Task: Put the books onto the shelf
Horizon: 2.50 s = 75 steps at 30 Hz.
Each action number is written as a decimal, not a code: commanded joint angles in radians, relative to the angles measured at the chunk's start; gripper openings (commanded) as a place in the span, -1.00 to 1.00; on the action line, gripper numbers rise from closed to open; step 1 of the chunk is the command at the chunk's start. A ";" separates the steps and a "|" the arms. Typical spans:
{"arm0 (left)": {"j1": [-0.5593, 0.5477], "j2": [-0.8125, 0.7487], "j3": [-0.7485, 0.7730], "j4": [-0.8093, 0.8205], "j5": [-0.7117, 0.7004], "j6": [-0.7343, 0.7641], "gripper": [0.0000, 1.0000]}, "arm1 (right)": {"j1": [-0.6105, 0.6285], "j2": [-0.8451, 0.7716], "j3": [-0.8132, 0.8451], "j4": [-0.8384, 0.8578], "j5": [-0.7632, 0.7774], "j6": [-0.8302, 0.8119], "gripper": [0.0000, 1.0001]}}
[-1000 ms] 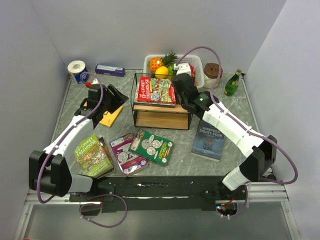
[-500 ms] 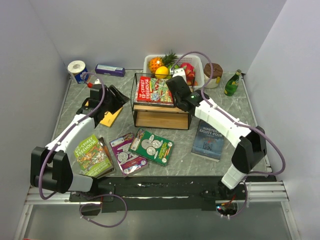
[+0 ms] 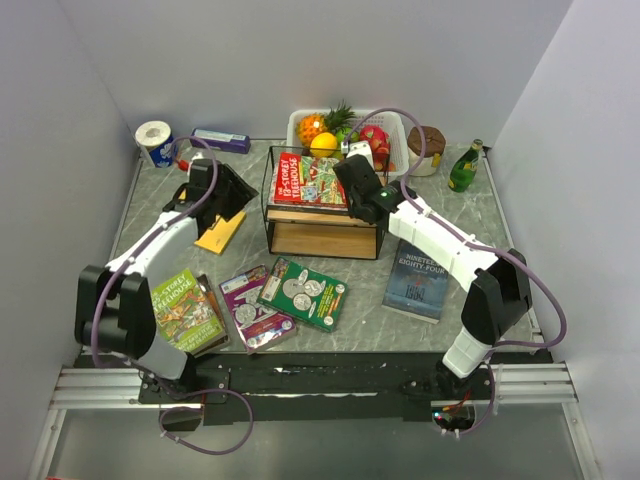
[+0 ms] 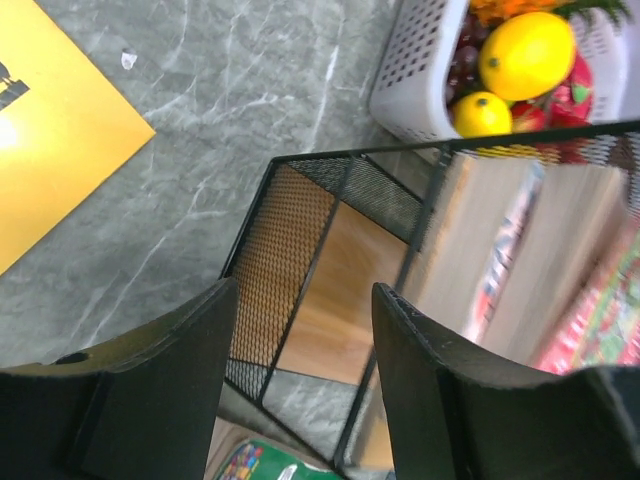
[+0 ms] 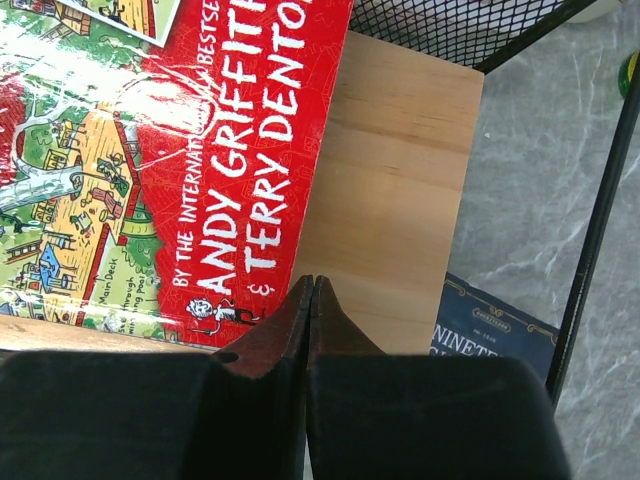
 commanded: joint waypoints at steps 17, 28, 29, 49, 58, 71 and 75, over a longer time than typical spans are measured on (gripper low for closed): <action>0.003 0.077 0.048 0.050 0.112 0.000 0.20 | 0.004 0.012 0.045 0.056 -0.062 0.016 -1.00; 0.003 0.071 0.039 0.064 0.124 -0.003 0.20 | 0.020 0.032 0.069 0.053 -0.070 0.009 -1.00; 0.003 0.071 0.040 0.065 0.127 -0.003 0.19 | 0.023 0.033 0.071 0.051 -0.061 0.009 -1.00; 0.078 -0.124 0.022 -0.129 -0.104 -0.016 0.27 | 0.036 -0.362 -0.096 0.112 -0.004 0.044 -0.15; 0.027 -0.597 -0.323 -0.140 0.052 0.041 0.25 | 0.170 -0.619 -0.585 0.465 -0.482 0.126 0.40; -0.187 -1.188 -0.819 -0.185 0.066 -0.371 0.66 | 0.570 -0.519 -0.871 0.585 -0.073 0.297 0.58; -0.190 -1.181 -0.888 -0.160 0.084 -0.445 0.72 | 0.583 -0.424 -0.830 0.553 -0.009 0.279 0.59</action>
